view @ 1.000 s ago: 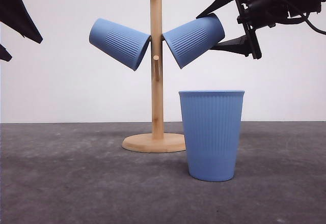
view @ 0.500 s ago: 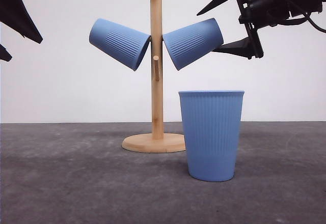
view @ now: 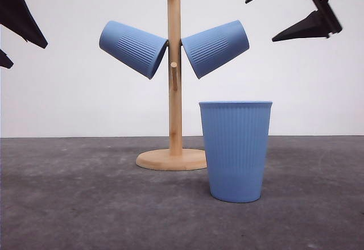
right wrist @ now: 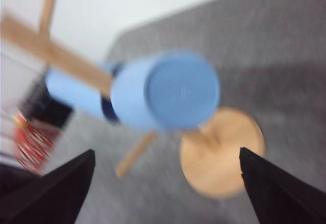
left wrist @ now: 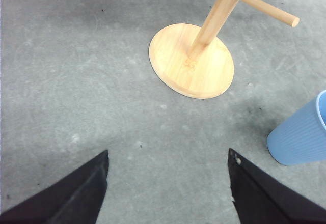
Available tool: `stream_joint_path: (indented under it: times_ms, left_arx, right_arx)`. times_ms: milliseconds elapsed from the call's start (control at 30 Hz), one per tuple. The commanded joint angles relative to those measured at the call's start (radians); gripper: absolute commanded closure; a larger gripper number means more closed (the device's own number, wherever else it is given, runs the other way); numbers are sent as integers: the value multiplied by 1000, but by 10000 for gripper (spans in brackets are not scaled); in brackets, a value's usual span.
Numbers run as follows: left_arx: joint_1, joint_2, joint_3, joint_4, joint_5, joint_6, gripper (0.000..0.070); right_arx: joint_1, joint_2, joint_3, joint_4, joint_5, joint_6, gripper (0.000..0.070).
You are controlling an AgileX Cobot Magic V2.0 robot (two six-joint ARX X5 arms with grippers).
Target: Place three cups
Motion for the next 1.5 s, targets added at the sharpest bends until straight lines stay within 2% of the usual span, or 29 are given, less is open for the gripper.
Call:
stream_joint_path:
  times_ms: [0,167,233,467,600,767,867,1033,1100,1300,1467]
  left_arx:
    - [-2,8,2,10,-2,6,268]
    - [-2,8,2,10,-2,6,268]
    - [-2,8,2,10,-2,6,268]
    - [-2,8,2,10,-2,6,268]
    - [-2,8,2,9,-2,6,268]
    - [-2,8,2,9,-2,6,268]
    - [-2,8,2,9,-2,6,268]
    - [-2,8,2,10,-2,6,268]
    - [-2,8,2,9,-1,6,268]
    - [-2,8,2,9,-1,4,268]
    - [-2,8,2,8,10,-17,260]
  right_arx:
    - [25,-2,23,-98,35,-133,127]
    - [111,-13,23,-360,204,-243,148]
    - [151,-8,23,-418,265,-268,165]
    - [270,45,23,-460,324,-249,172]
    - [315,93,23,-495,376,-250,204]
    - [335,130,22,-509,412,-250,257]
    - [337,157,21,-518,414,-250,306]
    - [339,211,21,-523,414,-253,344]
    - [343,229,21,-523,413,-255,387]
    - [347,238,21,-532,406,-267,679]
    - [316,200,21,-597,366,-327,697]
